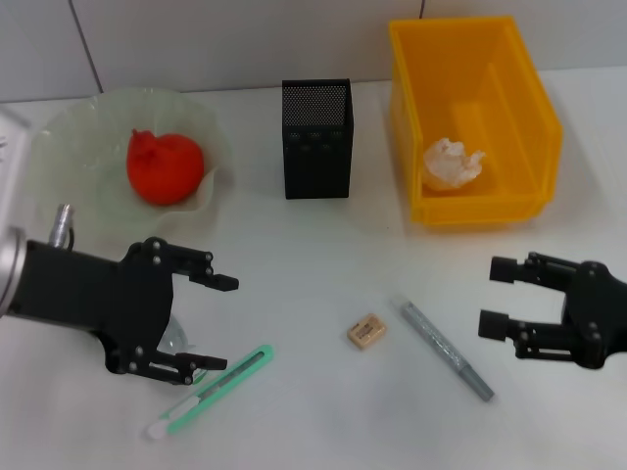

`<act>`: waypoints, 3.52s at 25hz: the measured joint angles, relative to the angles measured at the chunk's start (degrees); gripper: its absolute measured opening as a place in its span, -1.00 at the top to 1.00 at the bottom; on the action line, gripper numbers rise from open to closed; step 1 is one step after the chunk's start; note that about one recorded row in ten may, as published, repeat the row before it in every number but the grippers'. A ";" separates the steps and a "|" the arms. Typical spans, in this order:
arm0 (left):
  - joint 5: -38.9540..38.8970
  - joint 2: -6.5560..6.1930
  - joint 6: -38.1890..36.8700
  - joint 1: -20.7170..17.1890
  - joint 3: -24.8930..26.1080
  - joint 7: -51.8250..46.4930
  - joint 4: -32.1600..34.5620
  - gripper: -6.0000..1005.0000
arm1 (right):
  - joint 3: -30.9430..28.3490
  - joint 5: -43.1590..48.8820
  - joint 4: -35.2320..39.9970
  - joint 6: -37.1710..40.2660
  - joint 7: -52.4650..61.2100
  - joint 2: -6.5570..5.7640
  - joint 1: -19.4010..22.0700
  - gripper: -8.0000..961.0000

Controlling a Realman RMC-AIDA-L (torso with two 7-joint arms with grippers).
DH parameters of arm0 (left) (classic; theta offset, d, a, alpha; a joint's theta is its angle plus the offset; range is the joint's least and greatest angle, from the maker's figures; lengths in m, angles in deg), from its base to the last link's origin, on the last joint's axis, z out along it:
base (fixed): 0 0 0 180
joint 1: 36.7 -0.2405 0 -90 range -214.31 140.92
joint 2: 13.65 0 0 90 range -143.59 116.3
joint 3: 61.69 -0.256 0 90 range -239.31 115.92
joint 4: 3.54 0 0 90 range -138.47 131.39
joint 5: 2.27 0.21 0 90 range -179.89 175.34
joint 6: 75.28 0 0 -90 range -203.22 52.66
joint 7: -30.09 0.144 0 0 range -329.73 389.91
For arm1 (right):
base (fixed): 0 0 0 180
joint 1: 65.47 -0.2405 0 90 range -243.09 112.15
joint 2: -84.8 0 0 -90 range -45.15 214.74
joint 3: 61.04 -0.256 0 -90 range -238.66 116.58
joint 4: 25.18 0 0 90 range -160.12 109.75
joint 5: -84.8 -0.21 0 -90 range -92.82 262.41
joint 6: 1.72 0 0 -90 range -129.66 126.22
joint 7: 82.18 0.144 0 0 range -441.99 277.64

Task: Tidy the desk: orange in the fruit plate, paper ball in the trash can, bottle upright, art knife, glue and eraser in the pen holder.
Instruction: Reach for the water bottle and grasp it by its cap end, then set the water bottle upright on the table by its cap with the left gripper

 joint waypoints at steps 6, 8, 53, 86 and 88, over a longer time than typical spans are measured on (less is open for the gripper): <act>8.10 0.13 0.01 5.41 -6.90 -7.78 2.18 -0.46 | -0.91 0.89 -4.29 0.16 -4.41 -0.18 1.31 -0.74; 10.91 0.19 -0.04 6.80 -10.22 -8.31 2.48 -0.48 | -1.00 1.75 -4.51 -0.08 -4.43 -0.06 1.34 -0.74; 27.18 0.71 7.29 22.49 -33.91 -7.11 -13.41 -0.50 | -1.84 2.93 -6.14 -0.02 -4.21 0.19 0.47 -0.73; 27.37 0.71 1.11 21.93 -34.06 -9.34 -5.00 0.13 | -1.84 2.92 -7.67 -0.33 -4.24 0.10 -0.02 -0.72; 27.26 0.67 -0.12 21.73 -31.82 -9.85 -3.13 0.13 | -1.84 2.92 -7.67 -0.32 -4.19 0.06 -0.03 -0.72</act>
